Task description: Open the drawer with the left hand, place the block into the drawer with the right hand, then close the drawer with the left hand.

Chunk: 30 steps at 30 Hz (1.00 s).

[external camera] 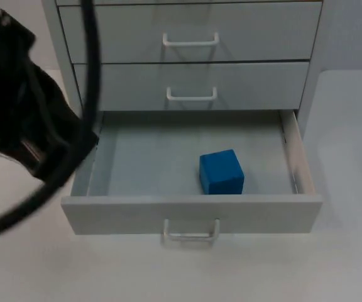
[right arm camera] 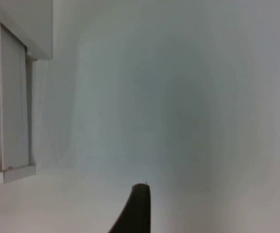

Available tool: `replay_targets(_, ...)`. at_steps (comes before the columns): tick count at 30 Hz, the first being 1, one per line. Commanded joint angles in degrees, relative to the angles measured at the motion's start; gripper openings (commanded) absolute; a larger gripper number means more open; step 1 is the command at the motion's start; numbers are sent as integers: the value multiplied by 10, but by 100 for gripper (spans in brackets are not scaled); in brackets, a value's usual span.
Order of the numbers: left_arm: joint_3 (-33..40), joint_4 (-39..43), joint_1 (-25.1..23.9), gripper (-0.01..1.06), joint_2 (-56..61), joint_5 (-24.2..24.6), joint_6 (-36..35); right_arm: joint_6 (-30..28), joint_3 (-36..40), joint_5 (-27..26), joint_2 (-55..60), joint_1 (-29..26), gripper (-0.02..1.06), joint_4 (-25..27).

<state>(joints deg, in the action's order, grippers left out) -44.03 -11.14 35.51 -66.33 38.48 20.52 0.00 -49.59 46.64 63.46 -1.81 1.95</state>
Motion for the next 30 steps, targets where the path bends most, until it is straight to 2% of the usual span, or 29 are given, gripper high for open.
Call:
replay_targets(1,-8,91,48,0,-32,-16,-82,0,1,-1,-4,-2,80,-1)
replay_targets(2,-10,129,67,0,-47,-19,-110,0,1,-1,-4,-2,80,-1)
replay_targets(3,-10,129,67,0,-47,-19,-110,0,1,-1,-4,-2,80,-1)
replay_targets(7,-13,272,132,0,-112,-25,-224,-5,1,-1,-4,-2,80,-1)
replay_targets(8,-13,272,132,0,-112,-25,-224,-5,1,-1,-4,-2,80,-1)
replay_targets(10,-13,329,163,0,-147,-33,-270,-5,1,-1,-4,-2,80,-2)
replay_targets(13,-13,368,191,0,-180,-52,-292,-5,1,-1,-4,-2,80,-2)
replay_targets(18,-15,444,219,0,-218,-84,-349,-5,1,-1,-4,-2,80,-2)
replay_targets(21,-24,473,224,0,-237,-84,-368,-5,1,-1,-4,-2,80,-2)
replay_targets(30,-60,498,224,0,-311,-92,-368,-5,1,-1,-4,-2,80,-2)
